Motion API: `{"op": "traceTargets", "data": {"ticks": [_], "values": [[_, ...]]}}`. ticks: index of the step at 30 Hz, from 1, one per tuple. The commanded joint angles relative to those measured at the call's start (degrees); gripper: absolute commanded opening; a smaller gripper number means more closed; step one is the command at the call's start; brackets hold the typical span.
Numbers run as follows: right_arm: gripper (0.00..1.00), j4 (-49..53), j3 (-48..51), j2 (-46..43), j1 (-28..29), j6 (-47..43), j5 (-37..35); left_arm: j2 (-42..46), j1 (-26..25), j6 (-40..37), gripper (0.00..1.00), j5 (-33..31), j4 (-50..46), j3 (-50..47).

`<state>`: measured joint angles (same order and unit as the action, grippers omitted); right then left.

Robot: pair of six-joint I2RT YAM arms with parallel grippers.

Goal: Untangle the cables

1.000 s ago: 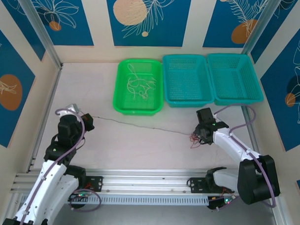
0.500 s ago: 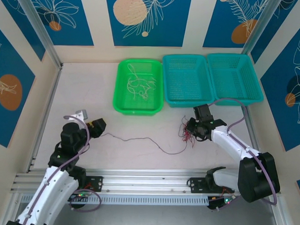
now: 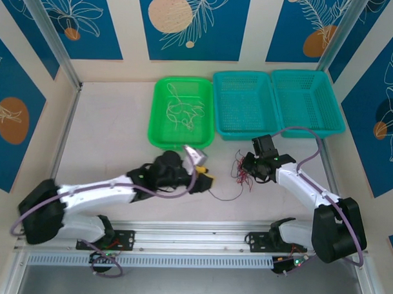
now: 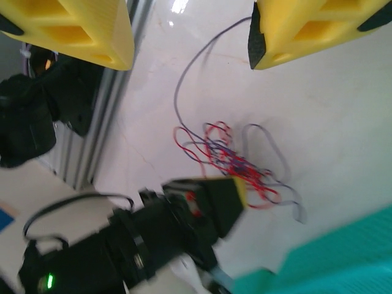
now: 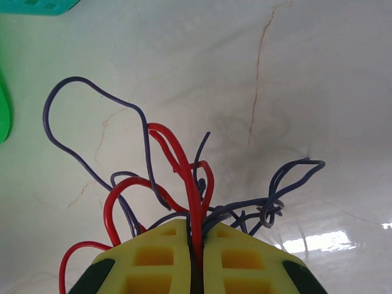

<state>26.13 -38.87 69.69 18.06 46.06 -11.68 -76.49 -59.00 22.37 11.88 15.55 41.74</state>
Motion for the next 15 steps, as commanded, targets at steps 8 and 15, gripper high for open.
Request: {"op": "traceTargets", "data": {"ticks": [8,15], "values": [[0.06,0.8,-1.5,0.0,0.2,2.2,1.8,-27.2,-3.2,9.6,0.53,13.8,10.8,15.5],[0.07,1.3,-1.9,0.1,-0.3,2.3,1.7,-36.7,-3.1,12.6,0.53,15.6,11.8,19.2]]}}
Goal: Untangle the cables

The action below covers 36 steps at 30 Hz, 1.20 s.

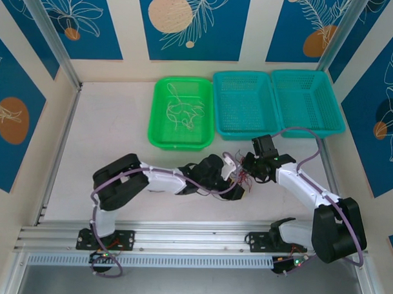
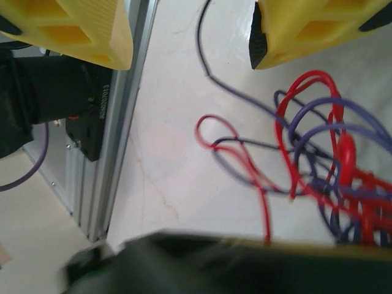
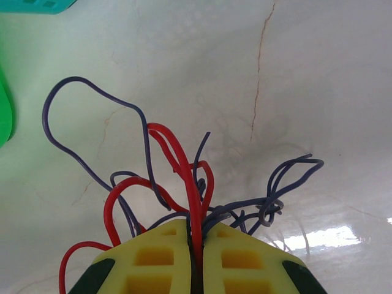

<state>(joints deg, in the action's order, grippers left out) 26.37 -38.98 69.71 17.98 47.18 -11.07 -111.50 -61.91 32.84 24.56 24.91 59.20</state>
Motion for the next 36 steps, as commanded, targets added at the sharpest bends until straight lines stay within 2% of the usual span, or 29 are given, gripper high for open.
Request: {"op": "traceTargets", "data": {"ticks": [1,3,10,17,26,29,32,36], "values": [[0.07,1.1,-1.8,0.0,-0.4,1.3,1.1,-2.7,-0.2,2.5,0.52,2.9,2.1,2.3],[0.07,1.1,-1.9,-0.2,-0.6,1.4,1.3,-4.5,-0.1,3.5,0.48,3.3,1.8,3.3],[0.09,2.1,-1.1,-1.0,-2.9,3.9,-0.1,-3.8,1.2,5.7,0.0,5.4,8.0,1.3],[0.13,-0.4,4.7,-3.0,-10.0,7.9,1.1,4.9,6.0,9.4,0.0,5.9,13.4,-7.2],[0.22,-3.0,11.9,-3.7,-24.8,11.5,8.5,26.5,16.2,6.9,0.0,2.1,6.1,-18.4],[0.16,-6.1,13.0,-4.9,-25.6,9.5,12.1,31.9,17.0,1.3,0.0,0.3,-0.3,-18.4],[0.1,-8.3,12.4,-5.3,-23.6,8.8,15.5,30.4,16.4,-1.4,0.0,5.9,-2.4,-15.7],[0.1,-6.3,10.0,-4.6,-19.9,9.4,13.6,23.3,10.7,-5.1,0.36,9.1,-2.8,-9.8]]}}
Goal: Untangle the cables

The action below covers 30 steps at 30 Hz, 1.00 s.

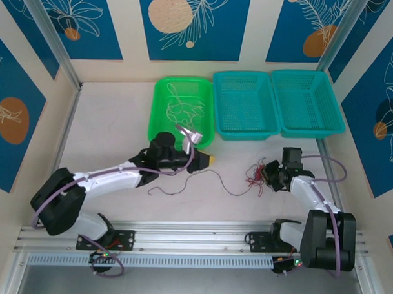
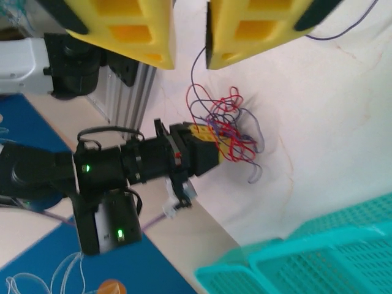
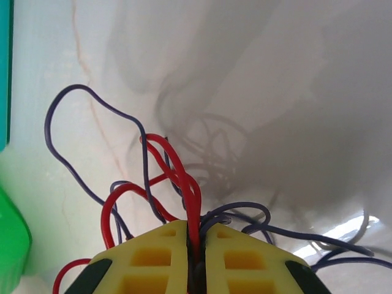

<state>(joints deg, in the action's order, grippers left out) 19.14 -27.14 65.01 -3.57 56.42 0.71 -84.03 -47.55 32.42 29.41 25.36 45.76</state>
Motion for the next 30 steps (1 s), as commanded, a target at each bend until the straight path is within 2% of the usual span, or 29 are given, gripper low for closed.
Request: {"op": "traceTargets", "data": {"ticks": [1,4,8,11,14,16,23,25,28,29,30], "values": [[0.1,1.0,-2.1,0.1,2.0,0.4,1.4,-6.4,-5.0,-4.8,0.41,4.8,-3.1,5.4],[0.1,1.1,-2.3,0.3,2.6,0.8,1.1,-14.3,-8.0,-2.7,0.46,6.4,-2.0,11.5],[0.1,2.1,-2.4,0.0,2.8,0.6,0.8,-23.5,-9.7,0.1,0.48,7.4,-1.1,16.8],[0.1,2.4,-2.4,-0.2,2.7,0.4,0.5,-28.4,-10.5,1.8,0.52,11.4,0.0,19.8],[0.1,2.4,-2.3,-0.2,2.7,0.5,0.3,-31.9,-12.3,-0.8,0.57,12.8,-3.9,23.4],[0.11,2.1,-2.2,-0.2,2.7,0.7,0.4,-33.7,-13.2,-3.1,0.57,12.1,-7.3,25.2],[0.12,2.7,-2.7,-0.3,2.6,1.8,-0.2,-40.0,-13.2,-2.3,0.56,13.0,-11.3,31.4],[0.13,3.0,-2.8,-0.4,2.5,2.0,-0.6,-40.9,-13.3,-2.3,0.46,13.5,-12.8,33.1],[0.15,4.1,-2.7,-0.5,2.3,2.6,-2.6,-39.4,-13.2,-0.4,0.07,13.5,-9.4,31.3],[0.17,4.5,-2.5,-0.5,2.0,3.0,-3.5,-37.9,-13.1,0.5,0.0,13.4,-7.8,30.0],[0.19,4.6,-2.1,-0.5,1.4,3.5,-4.4,-35.9,-12.8,1.6,0.0,13.3,-5.9,28.4]]}}
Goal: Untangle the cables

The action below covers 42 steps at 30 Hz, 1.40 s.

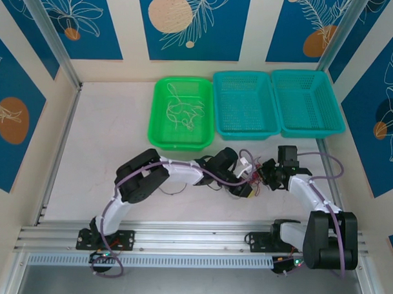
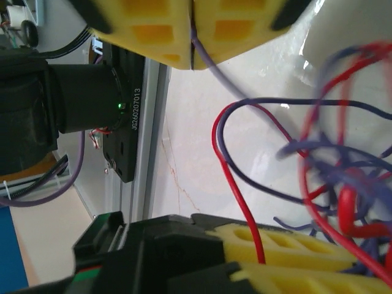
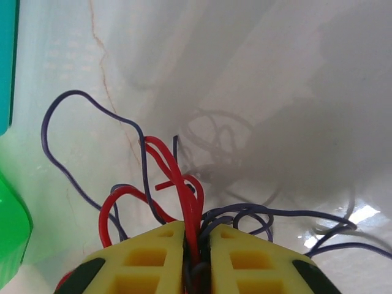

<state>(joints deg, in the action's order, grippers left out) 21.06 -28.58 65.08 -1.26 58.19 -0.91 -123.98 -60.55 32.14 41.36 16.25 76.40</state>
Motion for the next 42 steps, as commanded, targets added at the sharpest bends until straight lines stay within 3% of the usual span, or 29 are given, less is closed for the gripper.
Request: {"op": "traceTargets", "data": {"ticks": [1,4,9,12,15,19,23,25,34,37,42], "values": [[0.19,2.6,-0.1,-0.7,-1.6,2.3,-2.9,6.3,0.4,2.8,0.0,1.1,5.0,-4.1],[0.21,0.8,2.4,-1.1,-5.6,3.1,-1.1,15.8,2.0,3.6,0.0,-1.3,7.7,-10.8],[0.28,-0.5,5.2,-2.6,-11.1,4.5,-1.0,31.3,6.0,0.5,0.0,-6.8,1.9,-19.1],[0.23,-1.5,5.9,-2.9,-12.4,4.7,-0.2,37.8,8.7,0.3,0.0,-8.6,0.3,-22.4],[0.26,-3.5,5.5,-4.1,-11.6,1.9,2.6,40.3,9.8,-3.5,0.0,-11.1,-6.5,-21.7],[0.38,-7.0,1.6,-7.0,-3.9,-10.8,12.7,39.6,10.7,-5.3,0.0,-12.9,-11.1,-20.8],[0.4,-4.6,-1.9,-10.3,8.4,-20.6,12.4,38.5,11.5,-5.4,0.0,-13.0,-11.3,-20.6],[0.52,-4.8,-1.0,-12.7,12.1,-22.2,11.4,37.5,11.6,-5.8,0.0,-12.9,-11.2,-20.5],[0.6,-15.2,11.8,-28.0,19.7,-21.2,12.4,30.2,11.7,-3.1,0.0,-10.1,-5.9,-20.2],[0.65,-24.8,19.1,-32.0,25.5,-20.9,9.4,29.6,11.7,-3.2,0.0,-9.7,-5.8,-20.4],[0.78,-34.9,24.2,-33.8,37.0,-28.0,-2.1,30.5,11.7,-3.7,0.0,-9.8,-6.3,-20.8]]}}
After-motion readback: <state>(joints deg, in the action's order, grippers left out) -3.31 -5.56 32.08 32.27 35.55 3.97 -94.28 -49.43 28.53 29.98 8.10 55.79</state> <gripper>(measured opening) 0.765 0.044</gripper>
